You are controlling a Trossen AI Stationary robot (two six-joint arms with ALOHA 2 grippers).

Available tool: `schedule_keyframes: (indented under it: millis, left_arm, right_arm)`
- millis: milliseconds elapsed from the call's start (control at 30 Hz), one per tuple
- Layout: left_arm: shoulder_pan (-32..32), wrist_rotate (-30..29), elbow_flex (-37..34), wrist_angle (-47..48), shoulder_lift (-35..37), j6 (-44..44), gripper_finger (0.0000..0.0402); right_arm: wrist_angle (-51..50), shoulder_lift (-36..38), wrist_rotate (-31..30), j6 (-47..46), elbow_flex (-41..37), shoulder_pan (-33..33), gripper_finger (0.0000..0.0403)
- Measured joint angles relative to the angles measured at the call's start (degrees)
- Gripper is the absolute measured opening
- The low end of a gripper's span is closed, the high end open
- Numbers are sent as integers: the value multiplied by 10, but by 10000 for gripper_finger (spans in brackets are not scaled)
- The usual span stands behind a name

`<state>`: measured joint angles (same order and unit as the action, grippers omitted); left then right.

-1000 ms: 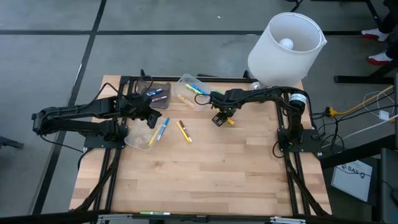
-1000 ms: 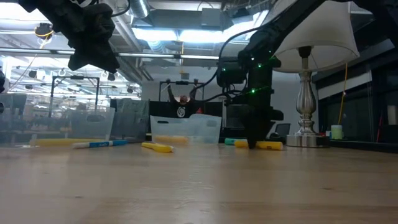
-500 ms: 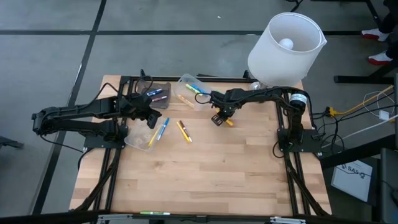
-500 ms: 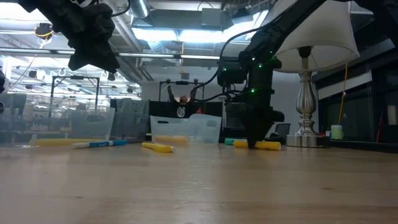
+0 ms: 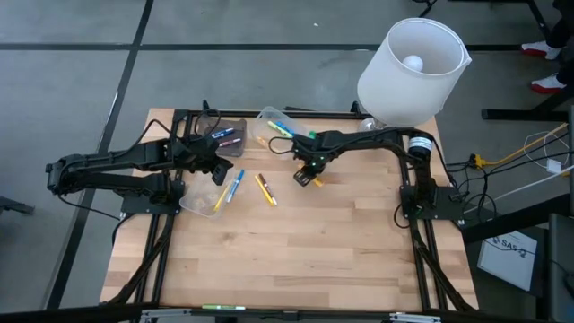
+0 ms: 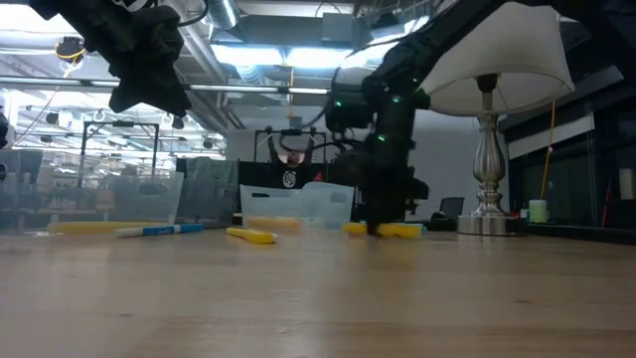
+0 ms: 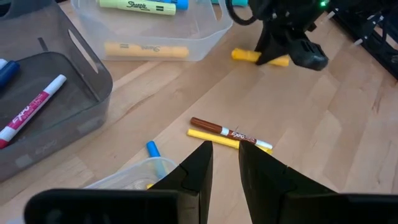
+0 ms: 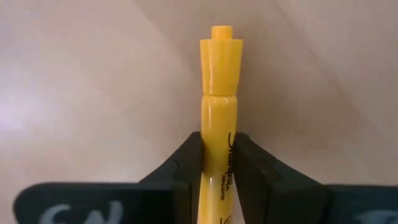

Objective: Pick & Place Markers
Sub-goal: Put the yellow highlighter into the top transparent bin

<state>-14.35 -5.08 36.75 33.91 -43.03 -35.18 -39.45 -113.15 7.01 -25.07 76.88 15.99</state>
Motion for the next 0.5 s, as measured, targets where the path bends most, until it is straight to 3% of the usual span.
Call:
schedule_keyframes:
  millis: [200, 500]
  left_arm:
    - [0, 0, 0, 0, 0, 0, 73]
    - [0, -4, 0, 0, 0, 0, 72]
  right_arm:
    - [40, 0, 61, 15, 41, -12, 67]
    - [68, 1, 71, 30, 103, -33, 69]
